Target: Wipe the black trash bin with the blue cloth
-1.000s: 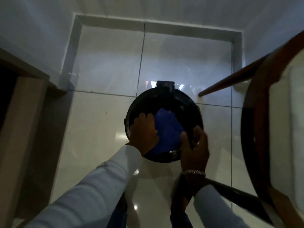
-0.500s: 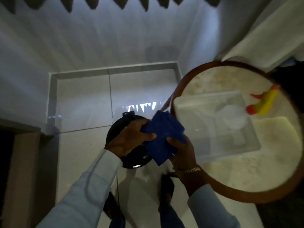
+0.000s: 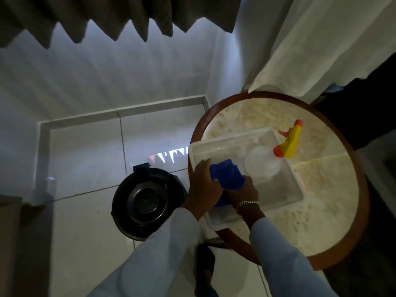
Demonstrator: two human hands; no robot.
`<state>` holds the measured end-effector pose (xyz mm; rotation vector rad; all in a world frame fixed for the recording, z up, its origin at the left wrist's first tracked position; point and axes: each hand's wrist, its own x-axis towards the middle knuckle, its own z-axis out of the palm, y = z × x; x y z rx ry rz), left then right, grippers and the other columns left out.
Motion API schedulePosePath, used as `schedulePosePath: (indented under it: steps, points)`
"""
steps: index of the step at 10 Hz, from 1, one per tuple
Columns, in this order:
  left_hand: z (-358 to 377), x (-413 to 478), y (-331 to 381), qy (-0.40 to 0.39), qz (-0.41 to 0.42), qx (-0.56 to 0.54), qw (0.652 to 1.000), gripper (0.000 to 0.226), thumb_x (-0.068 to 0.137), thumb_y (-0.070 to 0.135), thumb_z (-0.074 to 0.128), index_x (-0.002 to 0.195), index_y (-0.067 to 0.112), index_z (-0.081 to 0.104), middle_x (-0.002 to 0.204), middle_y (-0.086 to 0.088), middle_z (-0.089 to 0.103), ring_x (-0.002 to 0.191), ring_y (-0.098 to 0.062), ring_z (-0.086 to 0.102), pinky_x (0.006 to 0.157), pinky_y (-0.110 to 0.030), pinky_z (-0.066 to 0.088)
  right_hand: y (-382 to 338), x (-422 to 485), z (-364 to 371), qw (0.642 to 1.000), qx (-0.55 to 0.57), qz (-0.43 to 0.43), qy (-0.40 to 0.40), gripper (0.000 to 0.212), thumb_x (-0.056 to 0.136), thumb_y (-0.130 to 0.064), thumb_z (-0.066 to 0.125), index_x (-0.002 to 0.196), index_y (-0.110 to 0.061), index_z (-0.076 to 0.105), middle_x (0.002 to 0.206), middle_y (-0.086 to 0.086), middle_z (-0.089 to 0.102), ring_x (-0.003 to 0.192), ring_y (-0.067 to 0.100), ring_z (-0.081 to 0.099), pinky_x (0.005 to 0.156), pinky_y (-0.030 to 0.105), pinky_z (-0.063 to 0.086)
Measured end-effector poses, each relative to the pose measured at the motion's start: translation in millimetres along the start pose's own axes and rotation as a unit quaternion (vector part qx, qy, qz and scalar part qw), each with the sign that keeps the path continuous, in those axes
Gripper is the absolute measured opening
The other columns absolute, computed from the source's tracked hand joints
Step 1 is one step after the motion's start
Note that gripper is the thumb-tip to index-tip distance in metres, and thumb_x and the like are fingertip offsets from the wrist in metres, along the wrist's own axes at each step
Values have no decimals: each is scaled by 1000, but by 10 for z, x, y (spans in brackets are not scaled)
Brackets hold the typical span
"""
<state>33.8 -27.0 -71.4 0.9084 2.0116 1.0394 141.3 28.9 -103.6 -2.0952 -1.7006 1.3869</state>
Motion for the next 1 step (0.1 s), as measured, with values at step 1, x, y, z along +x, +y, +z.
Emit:
schedulePosePath:
  steps: [1]
  points:
    - [-350,-67,71,26,-4,-22,999,43,91,12,55,132,20,45,133,-2,54,125,-16,50,105,-22,39,-63,-235,-25,993,-106,-48,24,77,73,-29,77,133,-9,33,128,20,54,104,35,55,87,44,50]
